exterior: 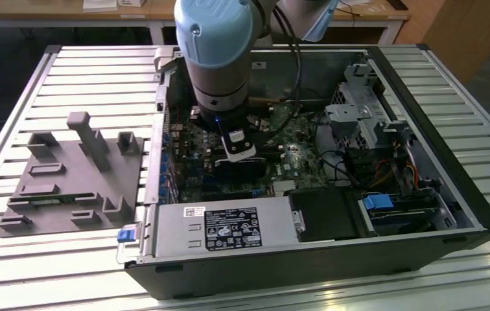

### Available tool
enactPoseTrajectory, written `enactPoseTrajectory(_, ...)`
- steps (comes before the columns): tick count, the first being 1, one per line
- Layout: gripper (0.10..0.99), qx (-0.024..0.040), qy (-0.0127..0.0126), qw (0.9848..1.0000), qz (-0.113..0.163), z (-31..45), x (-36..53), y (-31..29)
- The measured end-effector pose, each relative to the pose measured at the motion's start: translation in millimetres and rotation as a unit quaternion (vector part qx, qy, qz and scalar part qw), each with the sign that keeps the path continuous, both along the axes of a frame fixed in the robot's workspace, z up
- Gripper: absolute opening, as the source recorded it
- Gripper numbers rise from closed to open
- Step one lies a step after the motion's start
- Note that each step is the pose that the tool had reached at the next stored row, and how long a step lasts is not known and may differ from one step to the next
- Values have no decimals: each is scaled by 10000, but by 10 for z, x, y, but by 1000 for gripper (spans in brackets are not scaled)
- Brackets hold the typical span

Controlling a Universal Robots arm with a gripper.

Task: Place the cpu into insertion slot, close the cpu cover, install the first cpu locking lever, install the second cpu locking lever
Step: 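Install the second cpu locking lever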

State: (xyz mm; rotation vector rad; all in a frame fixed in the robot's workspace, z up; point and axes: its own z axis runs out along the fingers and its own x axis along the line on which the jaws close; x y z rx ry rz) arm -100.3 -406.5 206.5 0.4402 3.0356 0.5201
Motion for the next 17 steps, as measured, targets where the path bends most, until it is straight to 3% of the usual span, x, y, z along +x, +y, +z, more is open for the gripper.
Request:
enactPoseTrajectory(6, 102, -3, 1, 10000, -1, 2, 19, 0)
enactPoseTrajectory(12, 102, -5, 2, 10000, -2, 1, 189, 0)
enactPoseTrajectory(17, 102, -56, 5, 10000, -3, 1, 304, 10)
